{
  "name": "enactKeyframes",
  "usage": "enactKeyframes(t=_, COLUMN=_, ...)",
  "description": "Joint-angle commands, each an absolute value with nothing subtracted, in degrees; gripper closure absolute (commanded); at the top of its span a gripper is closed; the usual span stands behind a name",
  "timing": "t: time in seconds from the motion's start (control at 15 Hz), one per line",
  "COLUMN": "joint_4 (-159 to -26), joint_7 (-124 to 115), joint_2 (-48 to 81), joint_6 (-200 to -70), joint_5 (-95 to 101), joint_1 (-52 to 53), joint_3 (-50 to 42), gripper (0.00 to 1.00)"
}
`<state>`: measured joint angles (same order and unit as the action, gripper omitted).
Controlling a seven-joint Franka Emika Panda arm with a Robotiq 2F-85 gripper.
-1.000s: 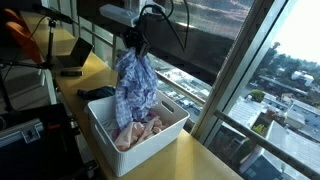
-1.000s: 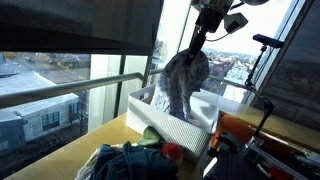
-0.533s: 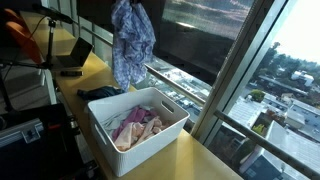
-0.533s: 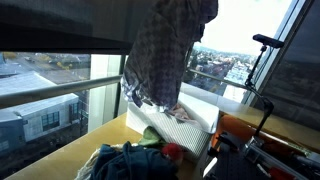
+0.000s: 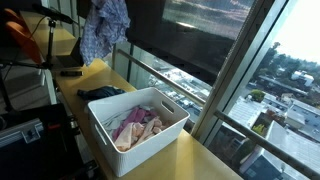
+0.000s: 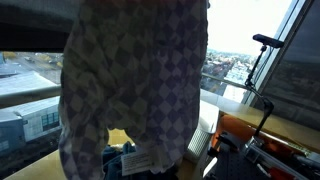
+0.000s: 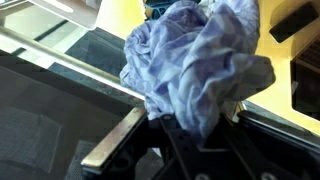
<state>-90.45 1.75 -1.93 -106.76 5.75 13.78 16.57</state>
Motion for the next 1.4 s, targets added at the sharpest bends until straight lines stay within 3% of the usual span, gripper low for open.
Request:
enactKeyframes(t=0.0, joint_4=-91.4, joint_7=1.8, joint_2=2.2, joint_6=-107.3, joint_5=6.7, joint_1=13.6, joint_3=15.4, gripper=0.97)
enactKeyframes(t=0.8, joint_4=-102.9, joint_7=1.5, joint_2=9.0, joint_6=-110.3, joint_5=4.6, joint_1=13.7, joint_3=13.6, gripper=0.97)
enactKeyframes(t=0.87, joint_4=-103.4, joint_7=1.5, joint_2=9.1, joint_6=-110.6, joint_5=4.6, joint_1=13.8, joint_3=13.6, gripper=0.93)
enactKeyframes(t=0.93, joint_4=-103.6, joint_7=1.7, joint_2=9.1, joint_6=-110.6, joint_5=4.5, joint_1=13.7, joint_3=13.5, gripper=0.64)
enactKeyframes(t=1.0, joint_4=-103.6, joint_7=1.8, joint_2=9.1, joint_6=-110.5, joint_5=4.5, joint_1=13.7, joint_3=13.4, gripper=0.63)
enactKeyframes(t=1.33, joint_4=-102.5, joint_7=2.9, joint_2=7.8, joint_6=-109.8, joint_5=3.6, joint_1=12.3, joint_3=12.4, gripper=0.28)
